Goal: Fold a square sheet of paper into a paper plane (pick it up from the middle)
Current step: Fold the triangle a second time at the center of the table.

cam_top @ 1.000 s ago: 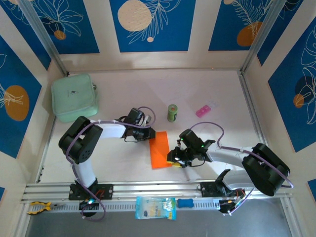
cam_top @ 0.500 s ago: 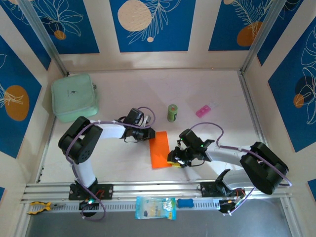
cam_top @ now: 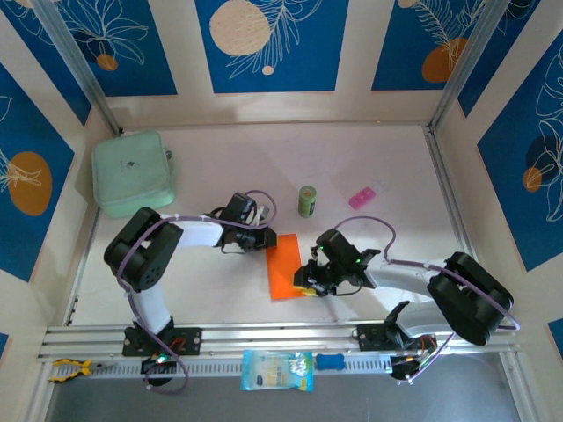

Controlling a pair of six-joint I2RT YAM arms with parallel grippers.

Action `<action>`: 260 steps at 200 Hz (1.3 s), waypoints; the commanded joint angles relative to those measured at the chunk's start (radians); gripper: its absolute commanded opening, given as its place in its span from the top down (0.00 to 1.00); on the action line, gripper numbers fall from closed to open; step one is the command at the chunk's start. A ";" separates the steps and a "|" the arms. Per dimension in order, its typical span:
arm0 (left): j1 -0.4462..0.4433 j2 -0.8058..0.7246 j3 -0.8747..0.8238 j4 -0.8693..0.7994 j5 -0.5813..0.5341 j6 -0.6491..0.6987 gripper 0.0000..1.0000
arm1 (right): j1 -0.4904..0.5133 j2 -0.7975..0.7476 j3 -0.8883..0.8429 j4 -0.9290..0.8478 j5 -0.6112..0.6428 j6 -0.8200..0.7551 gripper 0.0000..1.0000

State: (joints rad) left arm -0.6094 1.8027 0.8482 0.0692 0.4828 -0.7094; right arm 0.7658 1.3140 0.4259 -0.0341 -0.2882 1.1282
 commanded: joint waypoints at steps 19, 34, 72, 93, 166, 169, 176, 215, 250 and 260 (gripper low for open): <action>0.002 0.027 -0.037 -0.034 -0.021 -0.013 0.83 | 0.018 -0.030 0.038 -0.117 0.052 0.001 0.63; 0.003 0.024 -0.040 -0.035 -0.025 -0.013 0.84 | 0.016 -0.066 0.033 -0.165 0.074 0.009 0.63; 0.005 0.023 -0.035 -0.039 -0.023 -0.012 0.83 | 0.016 -0.092 0.007 -0.185 0.065 0.027 0.63; 0.004 0.024 -0.034 -0.037 -0.020 -0.013 0.84 | 0.018 -0.079 0.004 -0.176 0.058 0.028 0.63; 0.003 0.024 -0.035 -0.034 -0.017 -0.018 0.83 | 0.024 0.006 0.008 -0.123 0.046 0.034 0.63; 0.004 0.023 -0.035 -0.033 -0.017 -0.018 0.84 | 0.024 0.007 0.009 -0.119 0.046 0.035 0.63; 0.004 0.024 -0.035 -0.033 -0.016 -0.018 0.83 | 0.026 0.009 0.009 -0.108 0.046 0.037 0.63; 0.004 0.026 -0.032 -0.032 -0.013 -0.019 0.84 | 0.027 0.024 0.024 -0.040 0.034 0.042 0.62; 0.004 0.024 -0.032 -0.032 -0.013 -0.019 0.84 | 0.027 0.007 0.034 -0.024 0.046 0.045 0.63; 0.004 0.026 -0.032 -0.032 -0.012 -0.019 0.84 | 0.026 -0.001 0.035 -0.024 0.048 0.045 0.63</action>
State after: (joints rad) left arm -0.6075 1.8019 0.8436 0.0792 0.4866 -0.7273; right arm 0.7795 1.3048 0.4416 -0.1501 -0.2428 1.1641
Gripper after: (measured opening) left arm 0.166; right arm 0.374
